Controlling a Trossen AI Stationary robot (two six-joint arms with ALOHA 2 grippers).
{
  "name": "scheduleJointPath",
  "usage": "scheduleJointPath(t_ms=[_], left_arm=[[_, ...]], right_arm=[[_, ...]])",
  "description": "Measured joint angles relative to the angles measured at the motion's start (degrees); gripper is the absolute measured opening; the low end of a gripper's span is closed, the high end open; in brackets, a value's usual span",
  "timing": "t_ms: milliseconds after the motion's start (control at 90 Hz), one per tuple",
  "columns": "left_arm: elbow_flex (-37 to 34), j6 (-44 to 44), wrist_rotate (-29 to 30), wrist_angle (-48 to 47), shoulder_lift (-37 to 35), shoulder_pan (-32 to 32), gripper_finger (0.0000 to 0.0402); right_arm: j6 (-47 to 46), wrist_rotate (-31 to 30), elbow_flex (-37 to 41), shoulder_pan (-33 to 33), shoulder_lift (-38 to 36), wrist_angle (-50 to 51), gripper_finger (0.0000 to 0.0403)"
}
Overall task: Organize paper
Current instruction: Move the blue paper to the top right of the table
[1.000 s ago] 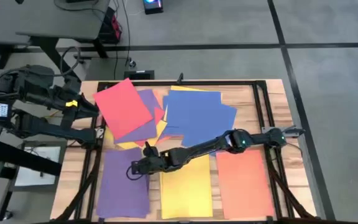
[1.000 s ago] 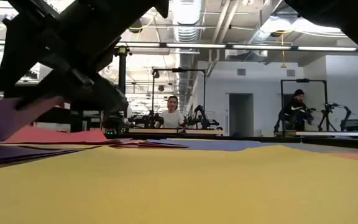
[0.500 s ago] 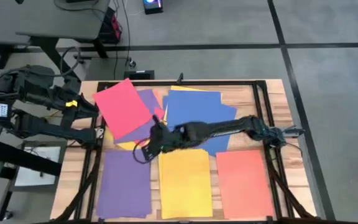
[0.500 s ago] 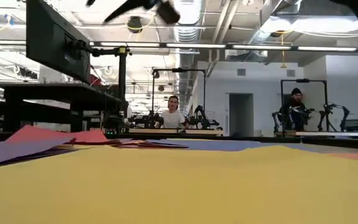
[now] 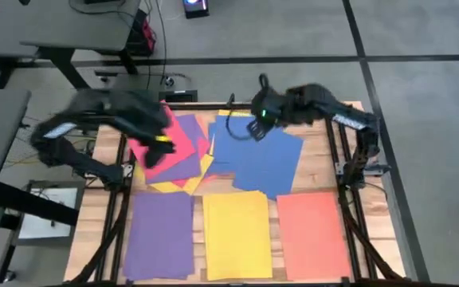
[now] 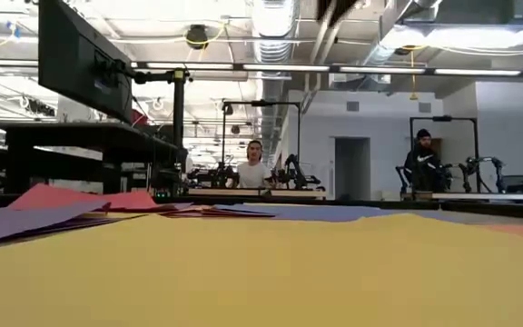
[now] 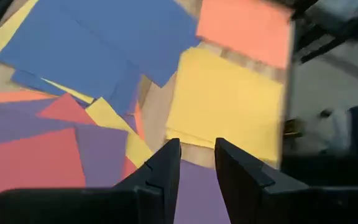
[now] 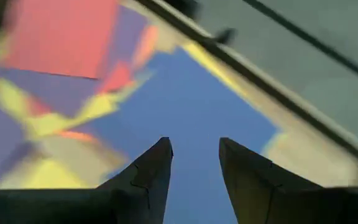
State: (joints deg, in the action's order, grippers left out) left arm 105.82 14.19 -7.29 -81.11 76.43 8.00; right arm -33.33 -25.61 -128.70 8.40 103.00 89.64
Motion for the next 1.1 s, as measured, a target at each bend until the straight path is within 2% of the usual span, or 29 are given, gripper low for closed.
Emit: scheduleJointPath(t_ms=[167,311,411,522,644,800,900,978,1100], left_arm=[[0.00,-3.98,2.63,-0.05,9.47,1.61,0.0082],[-0.02,-6.97,-0.25,3.05,14.57,5.33,0.0082],[-1.26,-9.97,-4.27,5.93,16.38,8.74,0.0082],[-7.05,-15.57,-7.08,9.91,17.53,12.51,0.0082],[-17.83,-18.87,-8.24,21.64,17.43,15.87,0.0082],[-31.88,-16.17,-13.23,40.08,17.57,17.57,0.0082],[-39.25,-13.42,-13.72,51.82,17.54,17.67,0.0082],[-43.86,-10.61,-13.08,59.96,17.52,17.71,0.0082],[-47.97,-8.99,-7.55,68.89,18.49,16.30,0.0082]], right_arm=[[10.15,2.77,11.04,6.17,-3.04,-2.49,0.0127],[16.44,13.35,27.44,9.92,-6.20,-15.25,0.0127],[15.62,19.70,38.87,11.96,-9.77,-24.07,0.0127],[9.78,21.20,49.26,12.40,-11.90,-29.54,0.0127],[1.07,21.55,56.47,10.02,-14.20,-32.51,0.0127],[-1.74,21.94,62.81,6.12,-12.93,-35.89,0.0127],[-3.48,25.55,66.69,5.24,-12.74,-41.19,0.0127],[-5.71,27.44,69.40,5.16,-12.68,-46.64,0.0127],[-7.61,27.49,71.28,5.61,-12.73,-47.89,0.0127]])
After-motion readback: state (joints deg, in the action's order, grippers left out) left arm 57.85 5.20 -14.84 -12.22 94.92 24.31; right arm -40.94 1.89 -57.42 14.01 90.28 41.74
